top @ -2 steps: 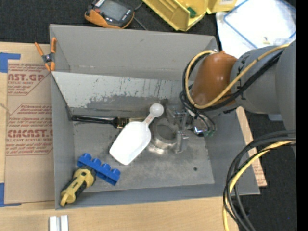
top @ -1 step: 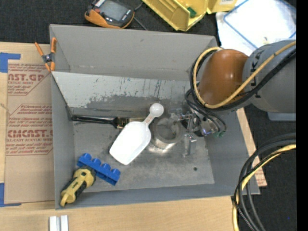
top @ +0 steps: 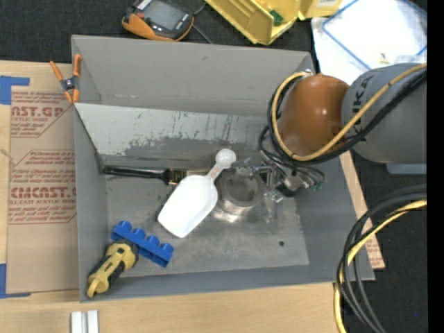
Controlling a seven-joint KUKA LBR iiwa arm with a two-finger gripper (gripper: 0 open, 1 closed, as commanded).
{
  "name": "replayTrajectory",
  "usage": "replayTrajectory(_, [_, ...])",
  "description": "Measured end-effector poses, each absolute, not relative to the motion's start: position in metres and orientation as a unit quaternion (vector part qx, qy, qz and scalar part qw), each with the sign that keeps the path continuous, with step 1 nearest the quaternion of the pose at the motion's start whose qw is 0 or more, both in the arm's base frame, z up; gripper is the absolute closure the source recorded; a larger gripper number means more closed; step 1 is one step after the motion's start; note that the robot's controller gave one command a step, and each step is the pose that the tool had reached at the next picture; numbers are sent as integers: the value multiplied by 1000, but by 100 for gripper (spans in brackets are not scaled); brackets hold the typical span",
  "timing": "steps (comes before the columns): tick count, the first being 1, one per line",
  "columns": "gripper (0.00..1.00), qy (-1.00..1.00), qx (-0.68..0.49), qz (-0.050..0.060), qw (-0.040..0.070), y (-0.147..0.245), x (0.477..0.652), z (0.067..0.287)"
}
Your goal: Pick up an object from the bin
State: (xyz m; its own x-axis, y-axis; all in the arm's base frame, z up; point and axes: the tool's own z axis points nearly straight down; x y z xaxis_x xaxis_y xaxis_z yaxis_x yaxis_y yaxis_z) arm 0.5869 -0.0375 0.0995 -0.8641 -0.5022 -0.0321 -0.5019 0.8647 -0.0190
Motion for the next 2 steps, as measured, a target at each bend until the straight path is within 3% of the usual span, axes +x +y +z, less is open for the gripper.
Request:
replayTrajectory(1, [0, 990, -144, -1, 8, -33, 576, 70])
replayTrajectory(2, [100, 981, -194, -2, 10, -33, 586, 69])
